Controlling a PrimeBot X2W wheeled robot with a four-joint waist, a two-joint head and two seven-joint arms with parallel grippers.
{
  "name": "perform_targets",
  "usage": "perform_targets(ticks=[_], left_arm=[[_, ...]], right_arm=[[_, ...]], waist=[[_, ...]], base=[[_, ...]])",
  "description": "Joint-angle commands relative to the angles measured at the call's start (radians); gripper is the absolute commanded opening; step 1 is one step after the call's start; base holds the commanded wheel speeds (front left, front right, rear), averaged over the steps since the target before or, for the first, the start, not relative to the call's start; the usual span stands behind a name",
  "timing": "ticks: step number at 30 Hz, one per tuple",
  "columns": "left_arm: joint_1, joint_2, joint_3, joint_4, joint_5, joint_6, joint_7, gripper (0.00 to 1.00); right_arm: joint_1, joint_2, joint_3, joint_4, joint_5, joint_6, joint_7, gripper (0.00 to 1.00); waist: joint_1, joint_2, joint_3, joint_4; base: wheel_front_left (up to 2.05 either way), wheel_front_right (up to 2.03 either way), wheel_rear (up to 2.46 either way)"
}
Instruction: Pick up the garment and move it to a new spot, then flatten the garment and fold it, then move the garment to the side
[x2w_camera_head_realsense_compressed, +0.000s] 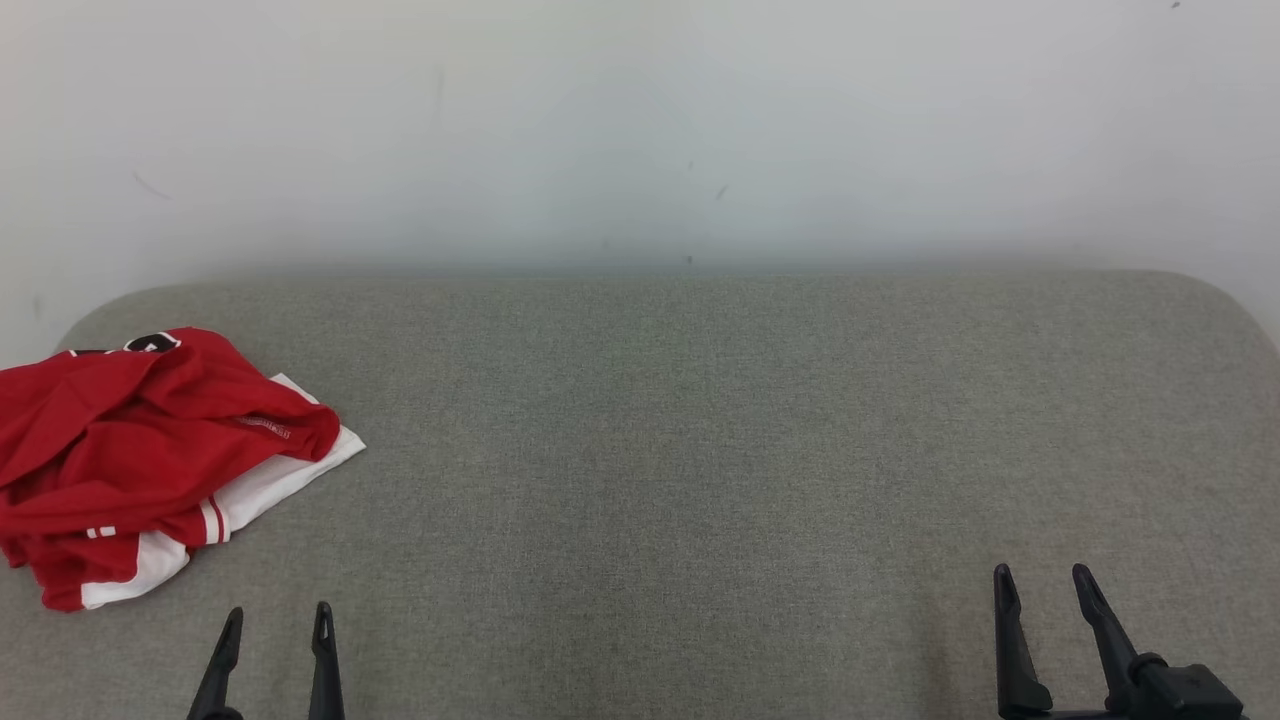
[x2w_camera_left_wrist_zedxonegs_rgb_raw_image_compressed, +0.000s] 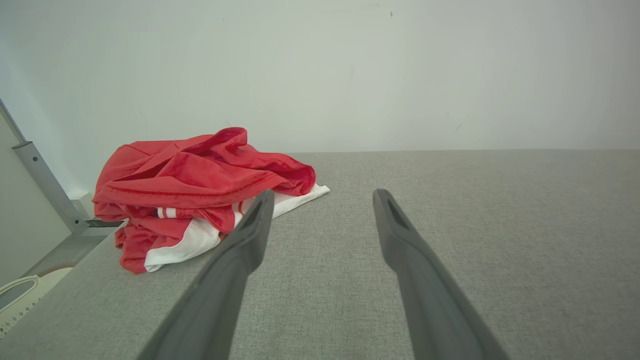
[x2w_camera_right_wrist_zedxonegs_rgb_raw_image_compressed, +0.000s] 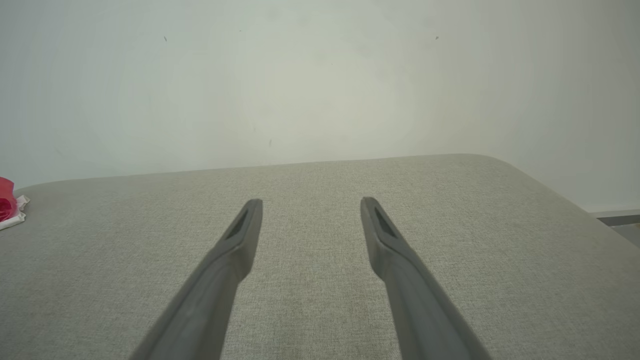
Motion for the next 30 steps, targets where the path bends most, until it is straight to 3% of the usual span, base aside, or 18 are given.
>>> perform_targets(ticks=[1, 14, 30], left_arm=[[0.003, -0.003, 0.003, 0.000, 0.002, 0.000, -0.006, 1.00], [-0.004, -0.006, 0.011, 0.004, 0.007, -0.007, -0.006, 1.00], [-0.003, -0.004, 0.043, 0.002, 0.010, -0.010, -0.005, 1.00]], right_arm=[[0.001, -0.002, 0.000, 0.003, 0.003, 0.003, -0.003, 1.00], [0.010, -0.002, 0.005, 0.000, 0.022, 0.003, -0.003, 1.00], [0.020, -0.002, 0.019, 0.002, 0.044, 0.003, -0.003, 1.00]], waist=[[-0.0001, 0.0000, 0.000, 0.000], [-0.0001, 0.0000, 0.004, 0.028], [-0.0001, 0.0000, 0.011, 0.201]], base=[[0.00, 0.00, 0.00], [0.00, 0.00, 0.00], [0.00, 0.00, 0.00]])
